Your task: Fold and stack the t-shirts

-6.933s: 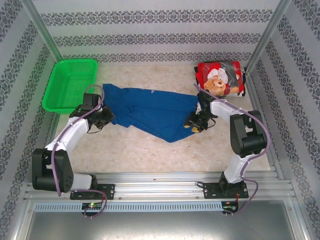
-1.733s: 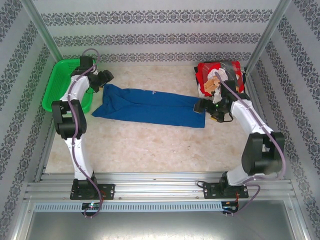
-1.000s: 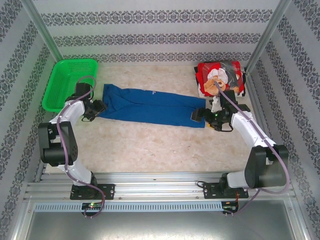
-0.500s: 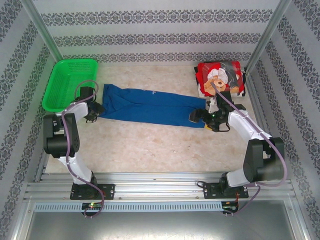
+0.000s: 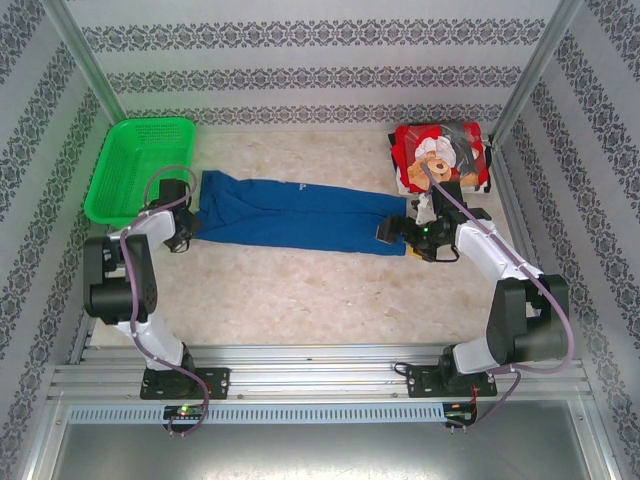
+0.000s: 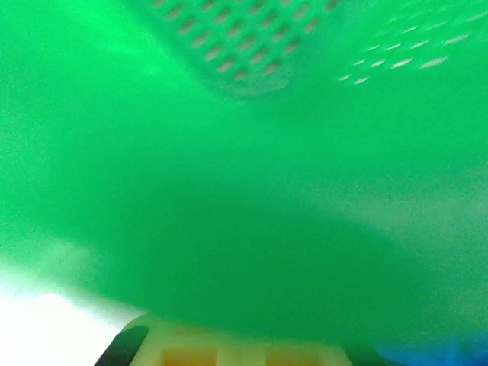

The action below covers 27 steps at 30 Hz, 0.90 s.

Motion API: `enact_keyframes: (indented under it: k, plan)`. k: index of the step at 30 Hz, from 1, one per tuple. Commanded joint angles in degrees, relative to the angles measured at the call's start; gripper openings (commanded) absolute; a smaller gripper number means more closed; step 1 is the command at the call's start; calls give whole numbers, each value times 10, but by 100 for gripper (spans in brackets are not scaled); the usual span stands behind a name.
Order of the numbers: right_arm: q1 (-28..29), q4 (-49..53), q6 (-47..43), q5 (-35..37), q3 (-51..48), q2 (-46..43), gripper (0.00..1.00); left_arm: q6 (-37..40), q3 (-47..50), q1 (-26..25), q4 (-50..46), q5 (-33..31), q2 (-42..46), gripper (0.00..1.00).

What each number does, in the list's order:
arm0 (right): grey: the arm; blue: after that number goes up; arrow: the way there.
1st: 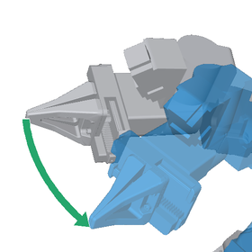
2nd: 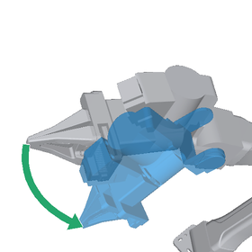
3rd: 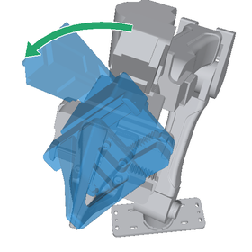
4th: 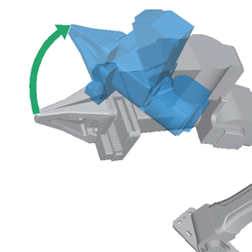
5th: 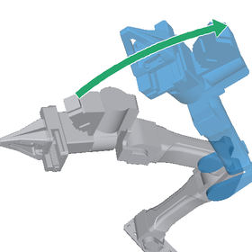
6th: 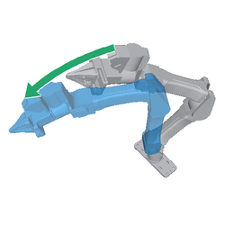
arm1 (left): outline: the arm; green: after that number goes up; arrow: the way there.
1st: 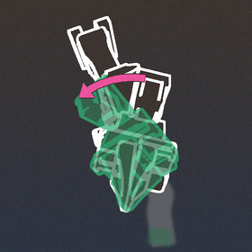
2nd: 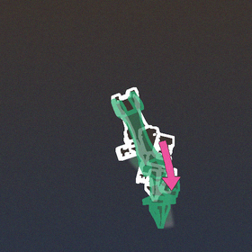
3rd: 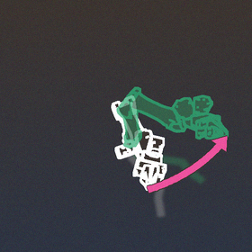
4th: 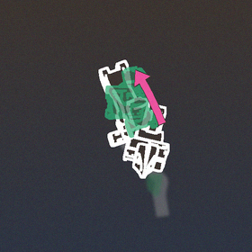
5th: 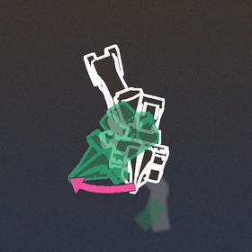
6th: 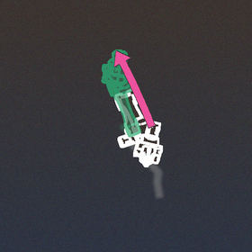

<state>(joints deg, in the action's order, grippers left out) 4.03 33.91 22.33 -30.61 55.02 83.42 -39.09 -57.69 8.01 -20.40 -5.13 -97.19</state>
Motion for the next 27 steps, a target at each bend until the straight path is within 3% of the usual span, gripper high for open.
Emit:
enact_keyframes:
  k: [1, 3, 10, 17, 27]
  plan:
    - [8, -8, 3, -14, 16, 13, 98, 0, 29, 9, -39, -40, 36, 8]
    - [8, -5, 1, -14, 22, 19, 98, -7, 28, 8, -45, -39, 46, 29]
    - [10, -4, -1, -17, 27, 23, 98, -9, -39, -52, -91, -21, 101, 50]
    - [11, -8, -11, -15, 12, -1, 98, -65, -69, -99, -62, 94, 53, 53]
    - [12, -14, -18, -34, -4, -43, 98, -137, -37, -100, 41, 118, -10, 49]
